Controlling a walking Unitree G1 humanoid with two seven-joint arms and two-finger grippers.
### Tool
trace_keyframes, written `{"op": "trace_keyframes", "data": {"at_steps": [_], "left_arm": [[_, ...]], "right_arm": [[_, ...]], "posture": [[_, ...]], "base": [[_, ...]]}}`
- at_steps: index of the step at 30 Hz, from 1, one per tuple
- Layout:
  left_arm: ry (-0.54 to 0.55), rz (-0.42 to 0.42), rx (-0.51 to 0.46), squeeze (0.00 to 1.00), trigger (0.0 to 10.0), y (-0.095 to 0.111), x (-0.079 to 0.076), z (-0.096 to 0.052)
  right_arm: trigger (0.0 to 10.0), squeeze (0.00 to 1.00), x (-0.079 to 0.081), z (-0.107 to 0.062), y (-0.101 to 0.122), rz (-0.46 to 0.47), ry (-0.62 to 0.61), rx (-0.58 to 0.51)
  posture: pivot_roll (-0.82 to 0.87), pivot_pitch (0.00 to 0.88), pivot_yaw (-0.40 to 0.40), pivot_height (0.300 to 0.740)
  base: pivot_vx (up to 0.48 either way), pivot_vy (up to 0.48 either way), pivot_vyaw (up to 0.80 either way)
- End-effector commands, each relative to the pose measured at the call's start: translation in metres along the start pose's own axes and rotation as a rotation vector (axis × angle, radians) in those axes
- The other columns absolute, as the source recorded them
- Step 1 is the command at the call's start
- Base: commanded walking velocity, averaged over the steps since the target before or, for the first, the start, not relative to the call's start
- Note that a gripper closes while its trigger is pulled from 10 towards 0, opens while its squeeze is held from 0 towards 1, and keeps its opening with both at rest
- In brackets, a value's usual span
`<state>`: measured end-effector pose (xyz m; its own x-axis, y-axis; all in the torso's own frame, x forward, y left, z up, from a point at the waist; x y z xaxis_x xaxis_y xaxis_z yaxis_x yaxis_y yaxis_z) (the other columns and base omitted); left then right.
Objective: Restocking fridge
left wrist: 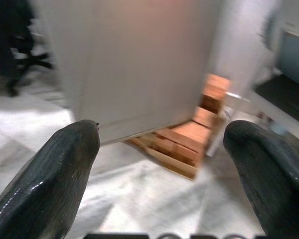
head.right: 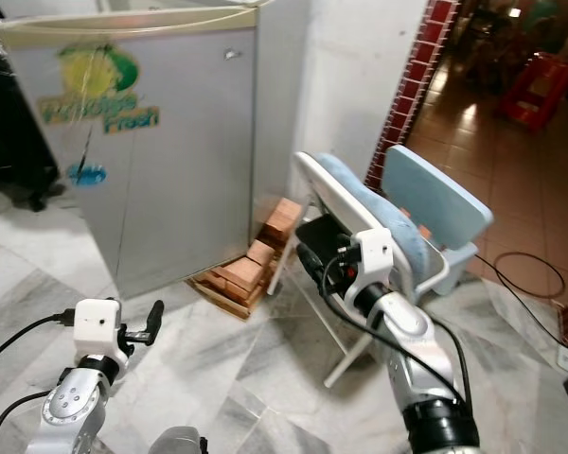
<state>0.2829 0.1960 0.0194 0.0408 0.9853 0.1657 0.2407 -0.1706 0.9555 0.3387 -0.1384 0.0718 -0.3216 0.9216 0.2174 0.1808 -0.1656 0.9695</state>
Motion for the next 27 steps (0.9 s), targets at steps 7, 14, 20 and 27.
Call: {"op": "trace_keyframes", "data": {"at_steps": [7, 14, 20, 27], "left_arm": [[0.015, 0.010, -0.055, 0.00, 10.0, 0.014, 0.008, 0.012], [0.021, 0.005, -0.066, 0.00, 10.0, 0.016, 0.011, 0.014], [0.030, 0.002, -0.069, 0.00, 10.0, 0.016, 0.014, 0.015], [0.032, -0.001, -0.070, 0.00, 10.0, 0.015, 0.014, 0.016]], "right_arm": [[10.0, 0.00, -0.016, -0.009, -0.008, -0.050, -0.165, -0.046], [10.0, 0.00, -0.026, -0.010, -0.008, -0.056, -0.215, -0.061], [10.0, 0.00, -0.030, -0.011, -0.008, -0.058, -0.235, -0.067], [10.0, 0.00, -0.033, -0.014, -0.010, -0.062, -0.245, -0.068]], "posture": [[0.09, 0.000, -0.064, 0.740], [0.09, 0.000, -0.063, 0.740], [0.09, 0.000, -0.063, 0.740], [0.08, 0.000, -0.060, 0.740]], "base": [[0.000, 0.480, 0.00], [0.000, 0.480, -0.74], [0.000, 0.480, -0.34], [0.000, 0.480, 0.00]]}}
Point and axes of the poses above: a point about 5 cm out from each wrist's last joint towards the gripper, its own z axis pointing out of the wrist towards the gripper, its own y axis along the axis of the wrist's last joint, x = y × z, the point moved 6 cm from there along z, pointing out of the wrist towards the gripper, and after that the axes turned 6 degrees about z, right-handed, at the moved point
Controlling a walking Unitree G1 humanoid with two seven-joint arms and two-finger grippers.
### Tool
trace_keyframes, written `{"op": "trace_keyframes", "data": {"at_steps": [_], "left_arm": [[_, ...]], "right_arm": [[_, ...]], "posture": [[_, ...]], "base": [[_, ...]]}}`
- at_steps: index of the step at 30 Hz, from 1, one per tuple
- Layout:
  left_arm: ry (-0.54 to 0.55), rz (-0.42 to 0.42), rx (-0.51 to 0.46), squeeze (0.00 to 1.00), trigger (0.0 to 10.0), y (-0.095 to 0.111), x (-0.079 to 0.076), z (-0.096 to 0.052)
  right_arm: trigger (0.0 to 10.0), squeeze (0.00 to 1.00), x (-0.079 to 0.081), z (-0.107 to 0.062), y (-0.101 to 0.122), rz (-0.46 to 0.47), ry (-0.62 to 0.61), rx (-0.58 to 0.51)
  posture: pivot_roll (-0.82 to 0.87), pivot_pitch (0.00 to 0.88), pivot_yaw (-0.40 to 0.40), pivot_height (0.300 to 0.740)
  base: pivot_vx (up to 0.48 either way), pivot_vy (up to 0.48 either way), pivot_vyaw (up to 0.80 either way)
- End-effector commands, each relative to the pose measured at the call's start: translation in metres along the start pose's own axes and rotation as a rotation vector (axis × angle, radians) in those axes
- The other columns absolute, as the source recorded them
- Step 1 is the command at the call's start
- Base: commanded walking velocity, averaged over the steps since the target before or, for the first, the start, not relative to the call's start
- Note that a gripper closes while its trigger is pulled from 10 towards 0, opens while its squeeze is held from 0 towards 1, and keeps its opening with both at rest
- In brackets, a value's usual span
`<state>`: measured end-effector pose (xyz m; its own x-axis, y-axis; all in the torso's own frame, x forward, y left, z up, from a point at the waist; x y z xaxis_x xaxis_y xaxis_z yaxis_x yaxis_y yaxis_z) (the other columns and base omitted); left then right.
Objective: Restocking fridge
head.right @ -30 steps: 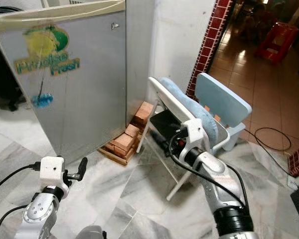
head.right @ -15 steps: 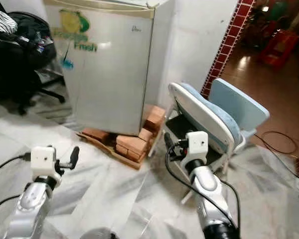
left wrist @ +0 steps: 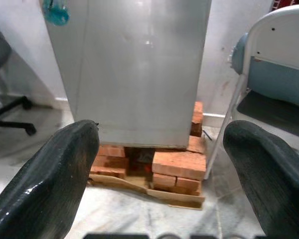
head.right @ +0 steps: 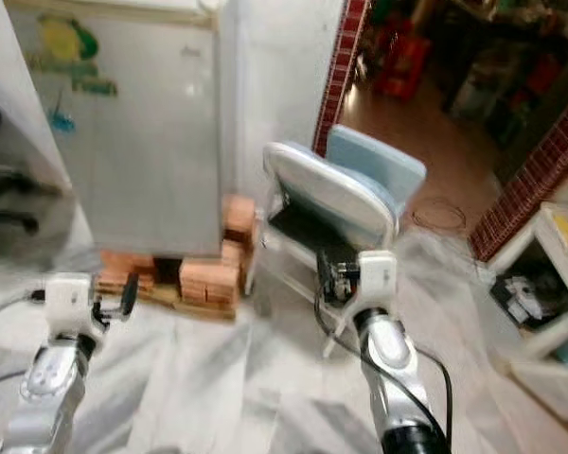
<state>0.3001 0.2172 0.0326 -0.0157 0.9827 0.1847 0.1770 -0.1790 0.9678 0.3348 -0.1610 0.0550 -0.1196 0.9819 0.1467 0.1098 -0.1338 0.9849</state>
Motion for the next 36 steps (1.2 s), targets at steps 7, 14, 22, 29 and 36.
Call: {"op": "trace_keyframes", "data": {"at_steps": [7, 14, 22, 29, 36], "left_arm": [[-0.021, -0.013, -0.007, 0.00, 10.0, 0.001, -0.008, 0.004], [-0.026, -0.012, -0.013, 0.00, 10.0, 0.003, -0.008, 0.006], [-0.043, -0.017, -0.010, 0.00, 10.0, 0.001, -0.010, 0.005], [-0.060, -0.021, 0.003, 0.00, 10.0, -0.005, -0.015, -0.001], [-0.084, -0.028, -0.005, 0.00, 10.0, -0.004, -0.019, -0.002]], "right_arm": [[10.0, 0.00, -0.013, -0.002, 0.003, -0.019, -0.034, -0.007], [10.0, 0.00, -0.018, 0.000, 0.004, -0.018, -0.045, -0.007], [10.0, 0.00, -0.024, -0.002, -0.003, -0.018, -0.088, 0.023], [10.0, 0.00, -0.026, -0.007, -0.006, -0.013, -0.102, 0.028], [10.0, 0.00, -0.030, -0.011, -0.010, -0.014, -0.125, 0.041]], "posture": [[0.07, 0.000, -0.055, 0.740], [0.07, 0.000, -0.050, 0.740], [0.06, 0.000, -0.049, 0.740], [0.06, 0.000, -0.051, 0.740], [0.05, 0.000, -0.044, 0.740]], "base": [[0.000, 0.480, 0.00], [0.000, 0.480, 0.00], [0.000, 0.480, 0.00], [0.000, 0.480, 0.00], [0.000, 0.480, 0.00]]}}
Point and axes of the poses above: a point about 5 cm out from each wrist's last joint towards the gripper, its own z axis pointing out of the wrist towards the gripper, its own y axis along the axis of the wrist's last joint, x = y × z, the point moved 6 cm from there along z, pointing out of the wrist towards the gripper, and after that the axes turned 6 degrees about z, right-handed, at the moved point
